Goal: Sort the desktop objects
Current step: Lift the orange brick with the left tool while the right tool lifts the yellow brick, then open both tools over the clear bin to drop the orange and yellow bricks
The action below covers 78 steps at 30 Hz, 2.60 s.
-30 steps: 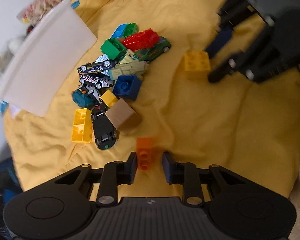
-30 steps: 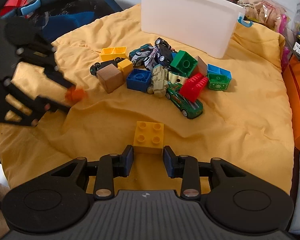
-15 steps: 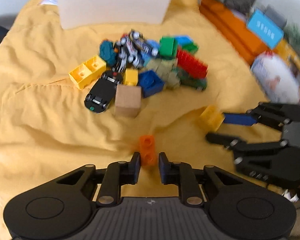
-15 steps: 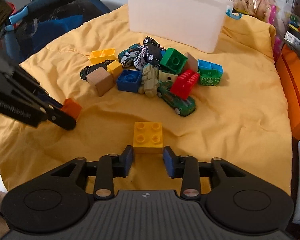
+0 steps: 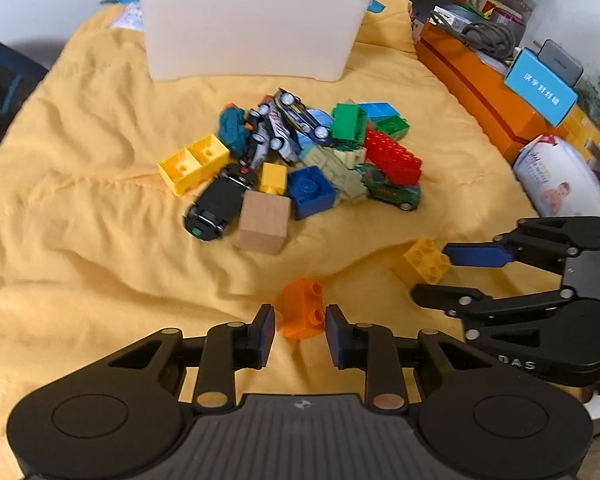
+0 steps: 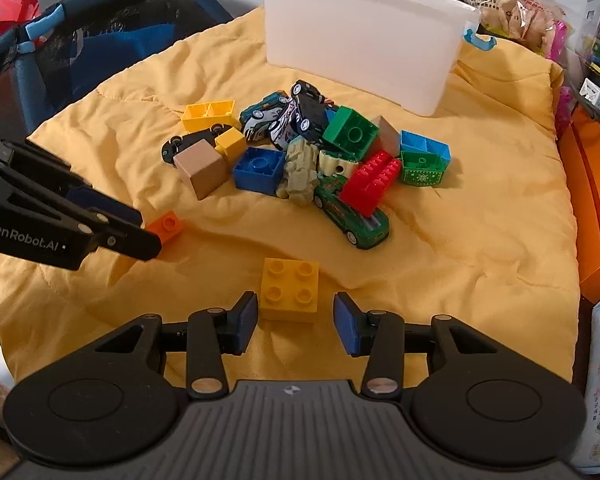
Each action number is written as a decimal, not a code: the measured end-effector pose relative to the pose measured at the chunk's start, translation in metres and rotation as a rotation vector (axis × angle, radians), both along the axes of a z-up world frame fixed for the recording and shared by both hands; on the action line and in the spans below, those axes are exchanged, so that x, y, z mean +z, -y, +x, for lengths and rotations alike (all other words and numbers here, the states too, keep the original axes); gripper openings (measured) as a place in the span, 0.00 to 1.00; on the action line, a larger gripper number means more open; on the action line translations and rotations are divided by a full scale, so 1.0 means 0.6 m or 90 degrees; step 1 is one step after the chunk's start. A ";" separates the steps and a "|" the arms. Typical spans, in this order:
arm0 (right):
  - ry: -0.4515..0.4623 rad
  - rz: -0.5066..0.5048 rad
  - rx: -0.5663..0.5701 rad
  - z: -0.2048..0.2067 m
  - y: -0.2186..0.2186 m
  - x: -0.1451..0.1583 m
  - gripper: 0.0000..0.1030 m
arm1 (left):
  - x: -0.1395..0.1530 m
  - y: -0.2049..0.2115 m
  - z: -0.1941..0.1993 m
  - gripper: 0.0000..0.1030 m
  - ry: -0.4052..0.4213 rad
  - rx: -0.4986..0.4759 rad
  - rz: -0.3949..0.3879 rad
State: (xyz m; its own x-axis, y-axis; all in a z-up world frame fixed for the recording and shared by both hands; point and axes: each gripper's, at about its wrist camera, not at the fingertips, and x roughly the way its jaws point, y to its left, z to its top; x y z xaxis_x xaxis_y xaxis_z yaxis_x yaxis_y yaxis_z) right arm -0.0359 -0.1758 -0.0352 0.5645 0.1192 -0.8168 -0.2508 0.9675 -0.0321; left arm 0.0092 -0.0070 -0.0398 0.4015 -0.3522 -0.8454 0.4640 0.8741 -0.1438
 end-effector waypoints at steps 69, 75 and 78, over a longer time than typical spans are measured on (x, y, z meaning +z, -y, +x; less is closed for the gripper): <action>0.012 0.019 -0.005 0.006 -0.004 -0.007 0.43 | -0.023 0.020 0.011 0.17 -0.014 0.000 -0.021; 0.020 0.007 0.017 0.007 -0.016 -0.002 0.33 | 0.001 0.009 0.014 0.17 0.000 0.004 -0.036; 0.035 0.008 0.018 0.018 -0.014 0.021 0.33 | 0.037 0.005 0.032 0.17 0.026 0.011 -0.052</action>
